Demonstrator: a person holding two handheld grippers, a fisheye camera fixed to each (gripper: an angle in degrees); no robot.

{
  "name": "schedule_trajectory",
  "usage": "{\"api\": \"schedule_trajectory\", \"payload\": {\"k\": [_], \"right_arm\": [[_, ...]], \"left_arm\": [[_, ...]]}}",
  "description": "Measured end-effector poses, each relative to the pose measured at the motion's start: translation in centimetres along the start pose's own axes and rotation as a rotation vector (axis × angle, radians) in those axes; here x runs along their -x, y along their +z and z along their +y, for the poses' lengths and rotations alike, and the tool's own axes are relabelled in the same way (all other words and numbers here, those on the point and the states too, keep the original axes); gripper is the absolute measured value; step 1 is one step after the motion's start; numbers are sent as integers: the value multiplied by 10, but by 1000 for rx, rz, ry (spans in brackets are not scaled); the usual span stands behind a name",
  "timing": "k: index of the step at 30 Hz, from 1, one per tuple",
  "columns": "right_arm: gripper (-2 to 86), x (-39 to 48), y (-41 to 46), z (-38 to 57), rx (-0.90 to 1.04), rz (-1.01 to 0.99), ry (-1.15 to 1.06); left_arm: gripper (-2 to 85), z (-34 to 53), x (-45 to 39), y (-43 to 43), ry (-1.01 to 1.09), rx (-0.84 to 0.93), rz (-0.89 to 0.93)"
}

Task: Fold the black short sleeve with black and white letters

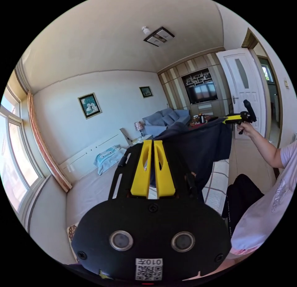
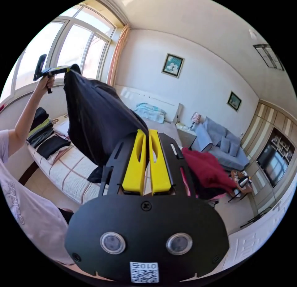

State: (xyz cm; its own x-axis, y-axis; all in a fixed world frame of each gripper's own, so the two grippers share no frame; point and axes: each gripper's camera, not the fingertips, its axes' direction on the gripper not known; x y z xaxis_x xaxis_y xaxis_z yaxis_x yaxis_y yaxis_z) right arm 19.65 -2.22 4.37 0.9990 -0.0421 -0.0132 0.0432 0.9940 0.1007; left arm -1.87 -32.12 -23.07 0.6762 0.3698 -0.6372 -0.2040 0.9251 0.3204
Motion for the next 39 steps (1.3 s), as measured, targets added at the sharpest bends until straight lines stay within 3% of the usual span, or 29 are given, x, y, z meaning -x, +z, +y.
{"api": "schedule_trajectory", "payload": {"k": [5, 10, 14, 20, 24, 28, 32, 35, 37, 39], "right_arm": [[29, 9, -160, -75, -221, 208, -131], [29, 36, -288, -111, -391, 384, -259], [29, 41, -359, -142, -448, 414, -310], [30, 32, -390, -180, -445, 370, -351], [30, 19, -323, -213, -358, 233, -380], [29, 7, -192, -238, -196, 62, -402], [27, -5, 39, -261, 184, -130, -351], [26, -22, 198, -282, 477, -95, -282], [26, -43, 208, -319, 368, -66, -168], [26, -67, 148, -366, -8, -25, -9]], "left_arm": [[-3, -52, -6, -141, 57, -265, -85], [-3, -111, -19, -269, 159, -396, -176], [-3, -155, -30, -348, 230, -419, -249], [-3, -195, -21, -378, 262, -319, -296], [-3, -199, 26, -324, 210, -183, -229], [-2, -160, 118, -187, 82, -1, -43], [-2, -81, 234, 12, -175, 225, 174], [-2, -37, 322, 110, -499, 179, 330], [-2, -60, 350, 113, -576, 67, 252], [-2, -123, 348, 94, -387, 62, 19]]}}
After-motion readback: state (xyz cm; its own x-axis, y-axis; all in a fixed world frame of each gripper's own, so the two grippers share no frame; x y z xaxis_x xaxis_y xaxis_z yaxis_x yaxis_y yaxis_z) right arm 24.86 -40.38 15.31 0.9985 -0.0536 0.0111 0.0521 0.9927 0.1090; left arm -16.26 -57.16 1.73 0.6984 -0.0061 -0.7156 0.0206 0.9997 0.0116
